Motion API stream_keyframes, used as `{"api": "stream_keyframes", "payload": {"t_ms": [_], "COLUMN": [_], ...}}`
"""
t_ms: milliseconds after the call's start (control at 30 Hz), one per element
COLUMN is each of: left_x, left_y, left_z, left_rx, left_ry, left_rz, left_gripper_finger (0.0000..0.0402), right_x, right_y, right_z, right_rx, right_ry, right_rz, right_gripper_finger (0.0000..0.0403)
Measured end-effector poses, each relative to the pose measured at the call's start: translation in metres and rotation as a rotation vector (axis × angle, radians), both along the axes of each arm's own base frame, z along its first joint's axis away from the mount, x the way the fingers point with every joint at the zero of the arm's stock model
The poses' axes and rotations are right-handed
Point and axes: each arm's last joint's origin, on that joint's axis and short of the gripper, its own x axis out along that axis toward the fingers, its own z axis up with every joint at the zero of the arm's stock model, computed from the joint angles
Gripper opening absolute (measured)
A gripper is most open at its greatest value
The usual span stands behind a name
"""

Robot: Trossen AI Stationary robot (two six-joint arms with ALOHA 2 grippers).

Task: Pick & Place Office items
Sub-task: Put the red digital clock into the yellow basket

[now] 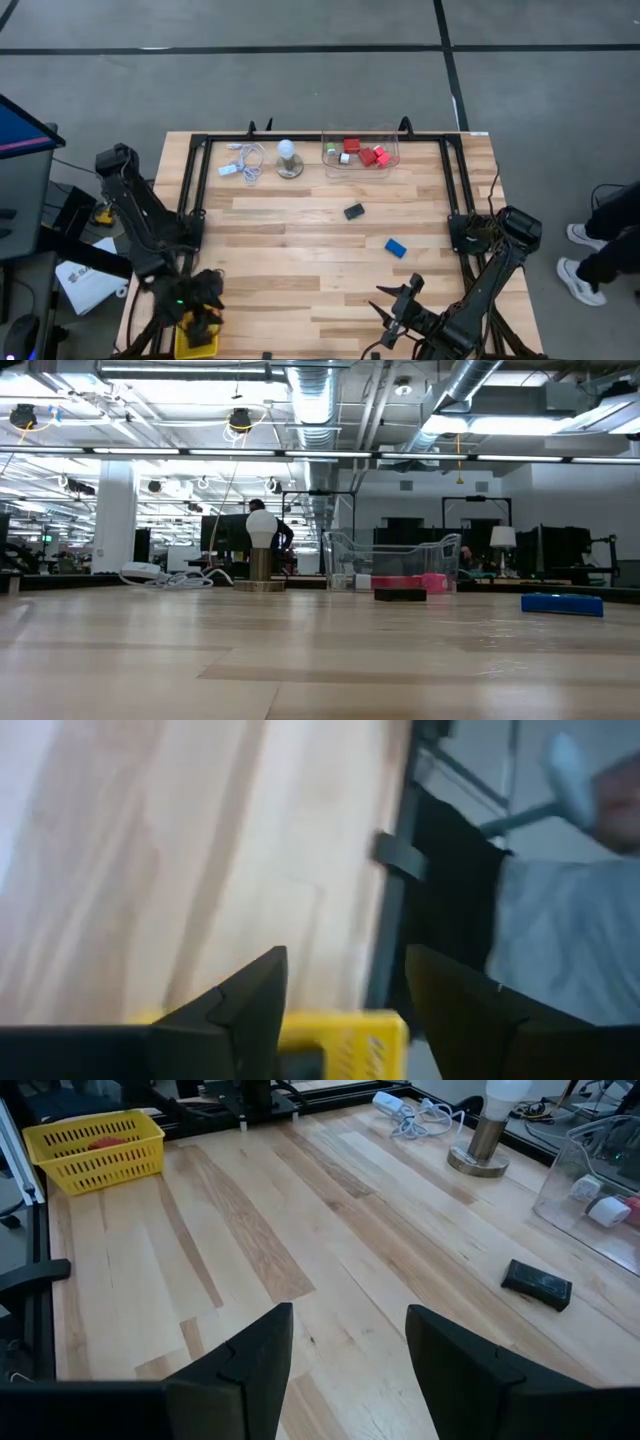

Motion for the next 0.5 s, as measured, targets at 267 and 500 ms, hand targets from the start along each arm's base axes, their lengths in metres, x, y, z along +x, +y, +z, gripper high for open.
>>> {"api": "stream_keyframes", "payload": {"t_ms": [267,500], "left_x": [0.045,0.053], "left_y": [-0.01,-0.017], "left_z": [-0.042,-0.057], "left_rx": [0.011,-0.027], "left_ry": [0.185,0.266], "left_rz": [-0.078,-0.143], "left_gripper_finger": [0.0126,0.0037], "right_x": [0.003,0.003], "right_y": [-0.003,-0.003], "right_z": [0.0,0.0], "right_rx": [0.004,0.006], "right_ry": [0.002,0.004], "right_rz": [-0.013,-0.012], "right_gripper_finger": [0.0189,0.0189]}}
